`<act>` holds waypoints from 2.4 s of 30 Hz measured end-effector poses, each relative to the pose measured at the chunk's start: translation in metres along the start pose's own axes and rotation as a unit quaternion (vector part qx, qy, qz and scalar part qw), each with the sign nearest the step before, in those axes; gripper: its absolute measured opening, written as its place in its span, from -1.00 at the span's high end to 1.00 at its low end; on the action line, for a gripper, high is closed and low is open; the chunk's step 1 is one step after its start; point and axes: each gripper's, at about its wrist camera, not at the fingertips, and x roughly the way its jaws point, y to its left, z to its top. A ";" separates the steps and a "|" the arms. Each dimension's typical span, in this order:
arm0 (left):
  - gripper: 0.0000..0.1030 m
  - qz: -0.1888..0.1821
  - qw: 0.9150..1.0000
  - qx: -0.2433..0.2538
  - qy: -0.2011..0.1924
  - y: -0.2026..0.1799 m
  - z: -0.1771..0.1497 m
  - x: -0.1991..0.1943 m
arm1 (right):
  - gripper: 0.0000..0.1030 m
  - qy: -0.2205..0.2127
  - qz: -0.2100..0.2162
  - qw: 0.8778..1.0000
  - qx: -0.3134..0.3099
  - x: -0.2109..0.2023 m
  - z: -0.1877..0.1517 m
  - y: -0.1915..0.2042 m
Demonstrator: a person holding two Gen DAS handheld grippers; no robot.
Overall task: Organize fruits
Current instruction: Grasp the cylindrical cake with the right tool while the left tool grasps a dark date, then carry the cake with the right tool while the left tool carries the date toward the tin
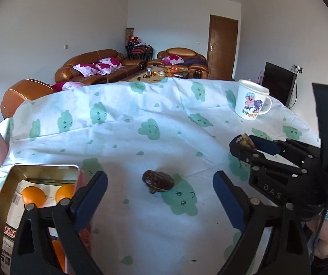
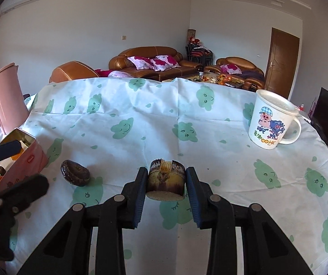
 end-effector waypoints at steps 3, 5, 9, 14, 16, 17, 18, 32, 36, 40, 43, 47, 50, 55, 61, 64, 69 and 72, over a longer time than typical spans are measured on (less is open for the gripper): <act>-0.47 -0.001 0.999 -0.002 0.035 -0.002 0.003 0.025 | 0.31 -0.001 0.010 1.000 0.006 0.000 0.000 -0.002; -0.34 -0.001 0.999 -0.006 0.050 -0.001 0.003 0.036 | 0.30 -0.002 0.012 1.000 0.009 0.000 -0.001 -0.003; -0.29 0.000 0.997 -0.005 0.083 -0.002 0.002 0.055 | 0.30 0.002 0.018 1.000 0.007 0.002 -0.001 -0.002; 0.23 -0.017 0.994 -0.015 0.104 0.000 0.000 0.064 | 0.30 0.005 0.026 1.000 0.007 0.003 -0.001 -0.003; 0.23 -0.027 0.994 -0.020 0.100 0.001 -0.001 0.062 | 0.30 0.001 0.031 0.999 0.008 0.002 -0.001 -0.004; 0.23 -0.029 0.995 -0.022 0.095 0.002 -0.001 0.059 | 0.30 -0.002 0.034 0.999 0.009 0.000 -0.001 -0.005; 0.23 -0.029 0.995 -0.024 0.088 0.003 -0.001 0.056 | 0.30 -0.006 0.037 0.999 0.010 -0.001 -0.002 -0.005; 0.23 -0.017 1.000 -0.020 -0.001 0.003 0.004 0.023 | 0.30 -0.040 0.049 0.998 0.011 -0.014 -0.003 -0.006; 0.23 -0.012 1.000 -0.020 -0.018 0.004 0.003 0.016 | 0.30 -0.053 0.052 0.997 0.013 -0.019 -0.004 -0.007; 0.23 -0.006 0.999 -0.012 -0.033 0.001 0.002 0.011 | 0.30 -0.065 0.055 0.996 0.010 -0.024 -0.005 -0.006; 0.23 -0.001 0.999 -0.008 -0.045 -0.001 0.002 0.006 | 0.30 -0.069 0.055 0.996 0.009 -0.026 -0.005 -0.006; 0.23 0.002 0.998 -0.008 -0.057 -0.001 0.001 0.001 | 0.30 -0.074 0.054 0.996 0.010 -0.027 -0.005 -0.006; 0.23 0.004 0.998 -0.009 -0.066 -0.001 0.001 -0.002 | 0.30 -0.078 0.054 0.995 0.009 -0.028 -0.005 -0.006; 0.23 0.007 0.997 -0.009 -0.078 -0.001 0.000 -0.006 | 0.30 -0.086 0.052 0.995 0.007 -0.032 -0.007 -0.006; 0.23 0.011 0.996 -0.007 -0.088 -0.001 -0.001 -0.010 | 0.30 -0.094 0.051 0.994 0.007 -0.035 -0.007 -0.006; 0.23 0.015 0.995 -0.003 -0.096 -0.003 -0.002 -0.013 | 0.30 -0.099 0.050 0.994 0.006 -0.037 -0.008 -0.006; 0.23 0.019 0.994 0.001 -0.107 -0.004 -0.003 -0.018 | 0.30 -0.105 0.049 0.993 0.004 -0.039 -0.008 -0.006; 0.23 0.021 0.993 0.002 -0.113 -0.005 -0.003 -0.020 | 0.30 -0.108 0.049 0.993 0.005 -0.041 -0.009 -0.006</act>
